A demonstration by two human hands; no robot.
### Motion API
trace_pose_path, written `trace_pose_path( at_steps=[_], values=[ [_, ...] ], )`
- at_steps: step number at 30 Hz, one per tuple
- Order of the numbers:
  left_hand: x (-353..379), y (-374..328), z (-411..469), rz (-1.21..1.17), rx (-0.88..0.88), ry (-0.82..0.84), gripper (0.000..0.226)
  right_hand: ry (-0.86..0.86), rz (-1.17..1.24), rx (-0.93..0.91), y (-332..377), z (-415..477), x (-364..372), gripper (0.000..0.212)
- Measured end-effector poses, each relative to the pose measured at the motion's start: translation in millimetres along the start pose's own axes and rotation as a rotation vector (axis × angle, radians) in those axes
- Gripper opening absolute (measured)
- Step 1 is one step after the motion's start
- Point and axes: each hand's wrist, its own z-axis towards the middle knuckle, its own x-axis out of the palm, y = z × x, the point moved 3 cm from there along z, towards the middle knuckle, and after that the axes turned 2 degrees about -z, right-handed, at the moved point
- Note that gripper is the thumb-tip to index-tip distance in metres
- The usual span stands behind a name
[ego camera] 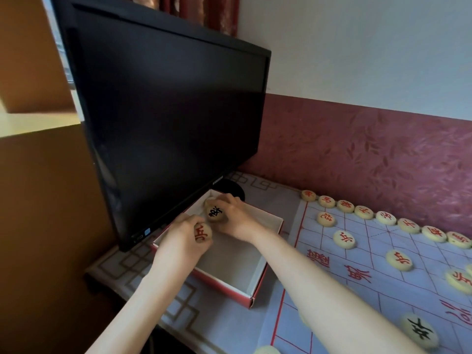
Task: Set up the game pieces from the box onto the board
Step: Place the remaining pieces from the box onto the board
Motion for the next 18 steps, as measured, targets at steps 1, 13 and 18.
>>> trace_pose_path(
  at_steps=[1, 13, 18],
  values=[
    [-1, -1, 0, -0.005, 0.001, -0.005, 0.050, -0.023, -0.017, 0.001, 0, 1, 2, 0.056],
    [3, -2, 4, -0.124, 0.013, -0.024, 0.040, -0.214, 0.374, 0.120, -24, -36, -38, 0.056],
    [14, -18, 8, -0.157, 0.052, 0.019, 0.046, -0.272, 0.342, 0.128, -38, -61, -61, 0.049]
  ],
)
